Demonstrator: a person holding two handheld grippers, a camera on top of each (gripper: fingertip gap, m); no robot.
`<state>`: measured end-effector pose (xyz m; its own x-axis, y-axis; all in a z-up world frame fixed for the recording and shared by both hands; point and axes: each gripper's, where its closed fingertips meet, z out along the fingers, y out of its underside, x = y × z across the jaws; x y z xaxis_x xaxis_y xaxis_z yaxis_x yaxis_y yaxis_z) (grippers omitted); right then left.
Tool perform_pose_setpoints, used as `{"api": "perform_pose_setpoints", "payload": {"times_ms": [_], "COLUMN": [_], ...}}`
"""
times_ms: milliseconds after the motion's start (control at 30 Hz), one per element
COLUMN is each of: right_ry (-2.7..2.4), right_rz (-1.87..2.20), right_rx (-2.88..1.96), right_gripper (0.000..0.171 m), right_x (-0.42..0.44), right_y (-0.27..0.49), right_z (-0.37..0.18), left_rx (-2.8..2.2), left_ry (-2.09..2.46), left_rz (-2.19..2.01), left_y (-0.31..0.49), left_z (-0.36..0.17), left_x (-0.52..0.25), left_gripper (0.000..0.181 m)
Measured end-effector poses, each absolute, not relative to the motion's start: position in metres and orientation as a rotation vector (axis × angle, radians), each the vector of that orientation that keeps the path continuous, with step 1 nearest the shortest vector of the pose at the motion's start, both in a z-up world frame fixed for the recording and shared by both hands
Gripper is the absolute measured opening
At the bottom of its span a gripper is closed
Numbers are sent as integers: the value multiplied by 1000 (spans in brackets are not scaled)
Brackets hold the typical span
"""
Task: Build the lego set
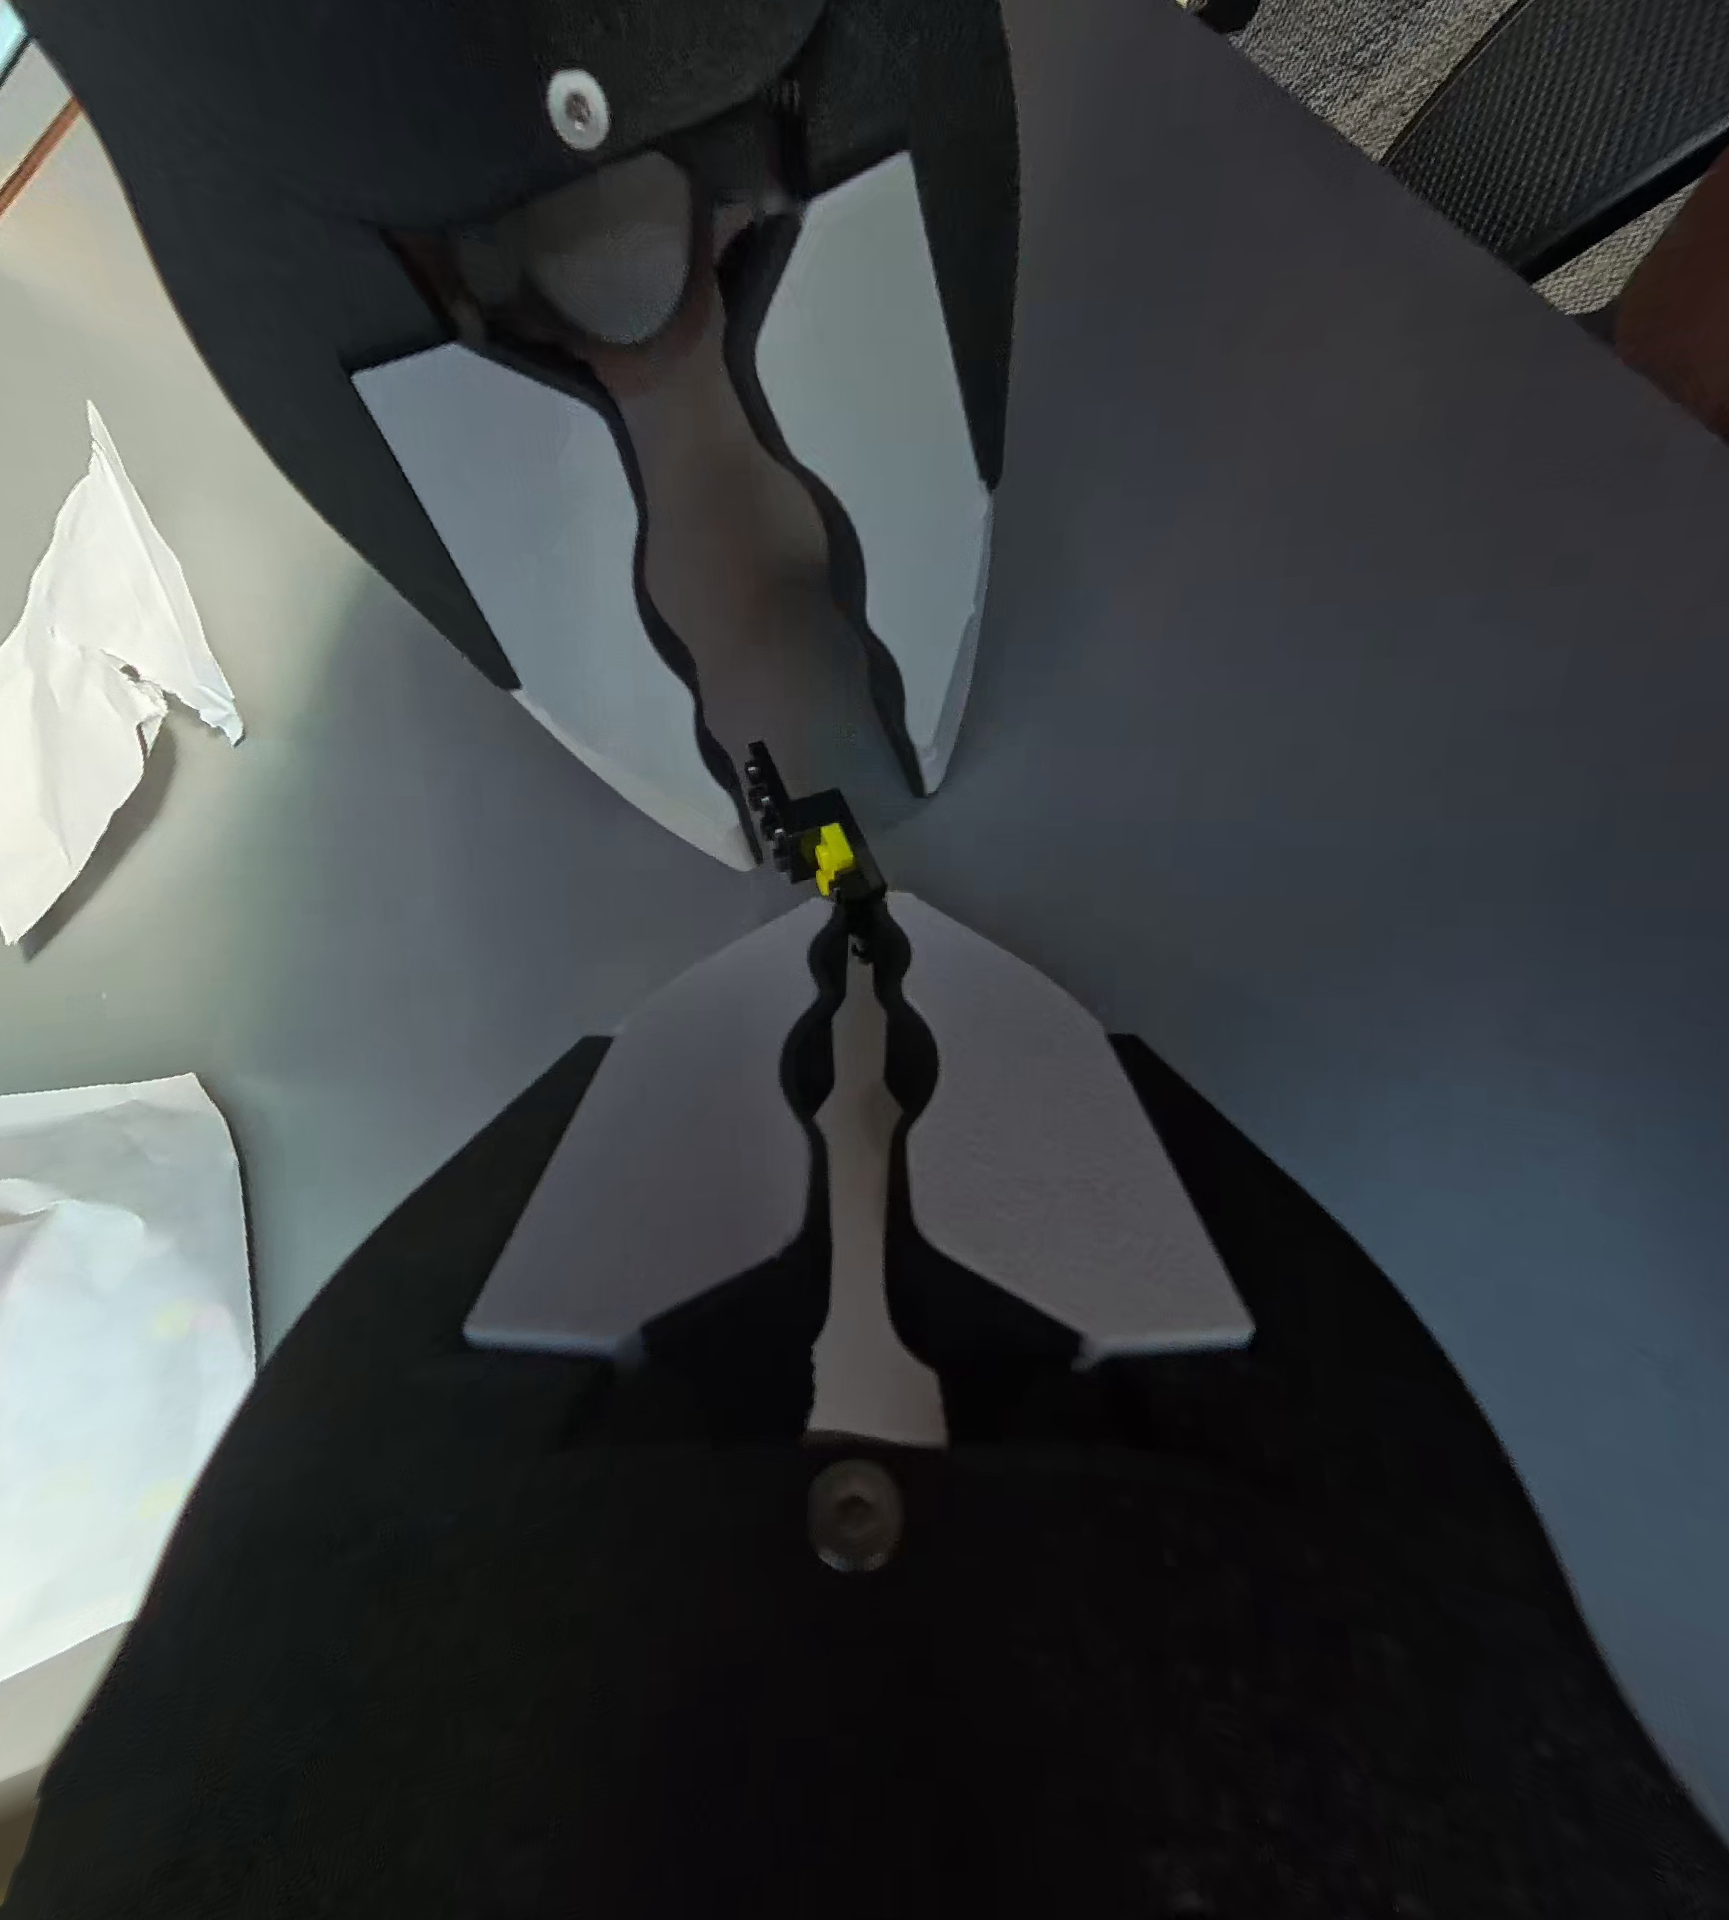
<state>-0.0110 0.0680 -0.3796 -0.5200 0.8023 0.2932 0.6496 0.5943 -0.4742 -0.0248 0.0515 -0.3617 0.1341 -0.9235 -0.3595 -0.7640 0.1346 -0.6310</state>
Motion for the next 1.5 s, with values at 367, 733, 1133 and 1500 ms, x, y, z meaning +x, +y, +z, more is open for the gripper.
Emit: {"api": "perform_pose_setpoints", "payload": {"times_ms": [367,733,1133,1500], "right_ry": [-2156,-2092,-2304,-2281], "right_rz": [484,474,89,147], "right_rx": [-1228,-1214,-685,-816], "right_gripper": [16,15,15,15], "right_x": [-20,-24,-26,-28], "right_y": [67,66,62,70], "right_z": [-382,-382,-379,-378], "left_rx": [-1710,-1675,-1563,-1630], "left_ry": [1582,1556,1802,1433], "left_rz": [-336,-300,-258,65], "left_y": [48,50,42,138], "left_z": [-364,-362,-368,-293], "left_x": [-25,-25,-25,-99], "left_gripper": [4,4,4,4]}}
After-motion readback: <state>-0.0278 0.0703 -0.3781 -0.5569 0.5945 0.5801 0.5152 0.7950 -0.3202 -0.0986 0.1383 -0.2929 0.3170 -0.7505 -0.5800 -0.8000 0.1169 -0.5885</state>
